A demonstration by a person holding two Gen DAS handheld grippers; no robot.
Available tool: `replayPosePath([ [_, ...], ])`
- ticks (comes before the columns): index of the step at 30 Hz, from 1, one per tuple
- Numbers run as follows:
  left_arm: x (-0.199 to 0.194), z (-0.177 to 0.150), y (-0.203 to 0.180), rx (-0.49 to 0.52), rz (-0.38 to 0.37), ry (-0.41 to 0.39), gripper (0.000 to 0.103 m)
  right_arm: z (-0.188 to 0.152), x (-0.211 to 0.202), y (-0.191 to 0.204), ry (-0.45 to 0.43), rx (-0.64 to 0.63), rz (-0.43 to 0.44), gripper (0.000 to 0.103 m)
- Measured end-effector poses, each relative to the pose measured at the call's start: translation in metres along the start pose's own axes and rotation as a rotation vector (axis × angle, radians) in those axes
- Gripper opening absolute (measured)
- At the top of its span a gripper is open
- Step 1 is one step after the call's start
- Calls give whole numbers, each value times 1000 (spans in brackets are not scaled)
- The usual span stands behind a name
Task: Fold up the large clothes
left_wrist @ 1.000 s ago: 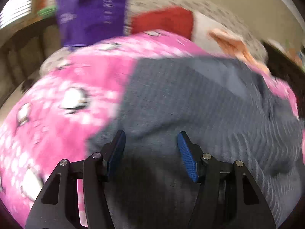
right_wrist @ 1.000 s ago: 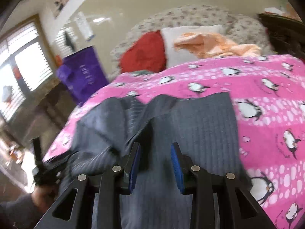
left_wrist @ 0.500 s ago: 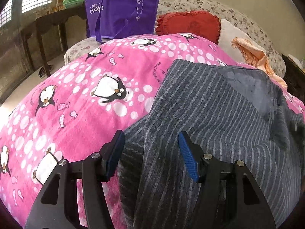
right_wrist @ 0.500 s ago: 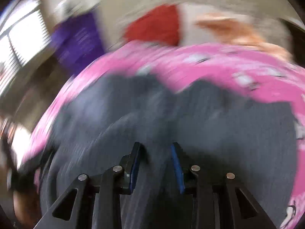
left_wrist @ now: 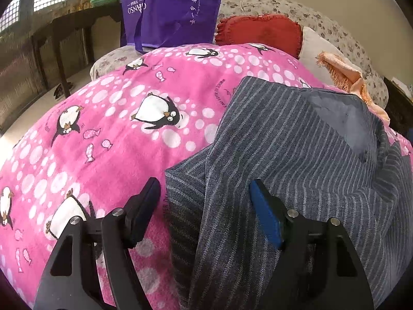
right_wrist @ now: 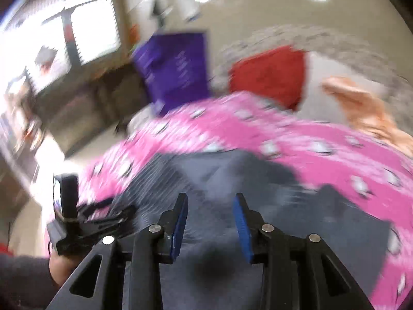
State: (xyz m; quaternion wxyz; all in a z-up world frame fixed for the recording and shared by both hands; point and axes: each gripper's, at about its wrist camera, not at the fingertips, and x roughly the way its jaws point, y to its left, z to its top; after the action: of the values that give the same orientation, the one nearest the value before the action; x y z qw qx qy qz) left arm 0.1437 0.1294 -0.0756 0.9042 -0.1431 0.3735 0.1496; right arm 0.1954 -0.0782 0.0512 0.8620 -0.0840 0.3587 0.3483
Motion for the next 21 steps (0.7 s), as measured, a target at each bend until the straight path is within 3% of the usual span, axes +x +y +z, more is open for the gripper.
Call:
replayPosePath([
  [7, 0, 0, 2, -7, -10, -1, 73, -27, 105, 2, 296, -15, -43, 35],
  [9, 1, 1, 2, -9, -11, 1, 73, -29, 110, 4, 283, -19, -39, 31],
  [10, 1, 1, 2, -11, -13, 0, 73, -27, 111, 4, 284, -4, -7, 22],
  [11, 0, 1, 3, -13, -17, -1, 73, -25, 112, 4, 292, 17, 46, 0],
  [12, 0, 1, 4, -16, -21, -1, 73, -24, 113, 5, 300, 24, 79, 0],
  [15, -1, 0, 6, -27, -35, -4, 73, -12, 100, 21, 206, -56, 101, 0],
  [16, -1, 0, 6, -29, -37, -3, 73, -5, 97, 23, 165, -53, 100, 0],
  [21, 0, 1, 9, -37, -50, -3, 73, 12, 103, 15, 131, 1, 60, 3],
])
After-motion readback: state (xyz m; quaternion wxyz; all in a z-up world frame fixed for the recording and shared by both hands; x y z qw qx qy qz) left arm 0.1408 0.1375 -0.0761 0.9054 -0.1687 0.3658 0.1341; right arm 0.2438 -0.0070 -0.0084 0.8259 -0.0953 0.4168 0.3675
